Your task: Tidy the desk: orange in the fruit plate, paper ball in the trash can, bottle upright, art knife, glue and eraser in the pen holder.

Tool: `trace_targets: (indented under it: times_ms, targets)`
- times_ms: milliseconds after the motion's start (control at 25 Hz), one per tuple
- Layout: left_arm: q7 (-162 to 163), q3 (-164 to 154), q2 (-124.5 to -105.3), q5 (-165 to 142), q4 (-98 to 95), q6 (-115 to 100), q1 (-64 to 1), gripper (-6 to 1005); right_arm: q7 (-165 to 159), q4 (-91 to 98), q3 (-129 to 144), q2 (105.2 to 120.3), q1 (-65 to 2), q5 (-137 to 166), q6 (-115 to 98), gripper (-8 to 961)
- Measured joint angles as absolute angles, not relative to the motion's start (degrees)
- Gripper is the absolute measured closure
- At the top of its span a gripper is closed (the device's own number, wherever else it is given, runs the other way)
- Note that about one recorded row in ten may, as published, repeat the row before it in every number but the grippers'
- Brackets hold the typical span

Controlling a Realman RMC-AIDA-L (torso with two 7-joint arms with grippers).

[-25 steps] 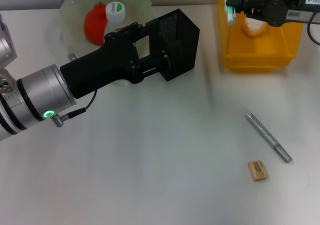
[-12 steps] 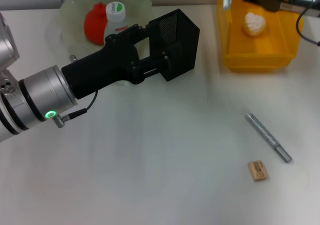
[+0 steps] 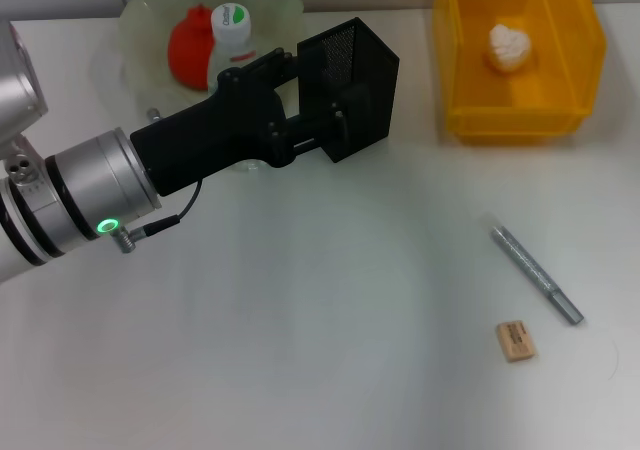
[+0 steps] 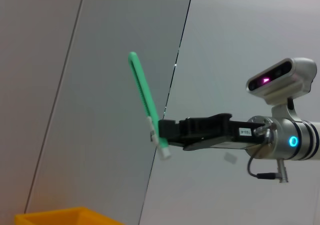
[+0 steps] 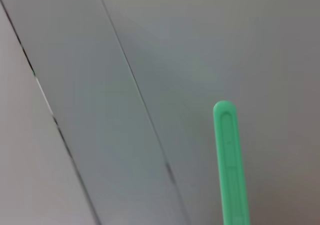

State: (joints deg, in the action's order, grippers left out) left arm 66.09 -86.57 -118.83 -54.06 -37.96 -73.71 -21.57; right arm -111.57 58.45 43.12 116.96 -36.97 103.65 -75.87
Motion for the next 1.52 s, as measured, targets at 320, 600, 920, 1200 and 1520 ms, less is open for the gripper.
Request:
trace_targets:
  times_ms: [320, 600, 920, 1200, 1520]
  targets:
    - [66.09, -86.57, -118.78, -54.06, -37.96, -73.51, -21.93, 229, -108.8, 67.31, 45.41, 118.92, -37.0, 116.1, -73.89, 780]
    - [66.24, -83.68, -118.61, -54.06, -37.89, -73.37, -21.97, 230, -110.13, 76.27, 50.33, 119.04, -37.4, 128.4, -72.37, 780]
    - [66.26, -73.07, -118.7, -49.33, -32.68, -73.39, -22.01, 230, -112.9, 79.5, 51.19, 117.79, -43.63, 138.83, -78.68, 780]
    - [65.49, -71.58, -118.46, -48.5, -31.97, -73.08, -22.06, 230, -121.64, 76.38, 50.7, 115.23, -54.34, 151.35, -91.71, 780]
    - [65.42, -72.03, -118.56, -48.58, -31.81, -73.09, -22.17, 229, -131.36, 68.11, 47.88, 112.53, -64.84, 154.96, -102.6, 780]
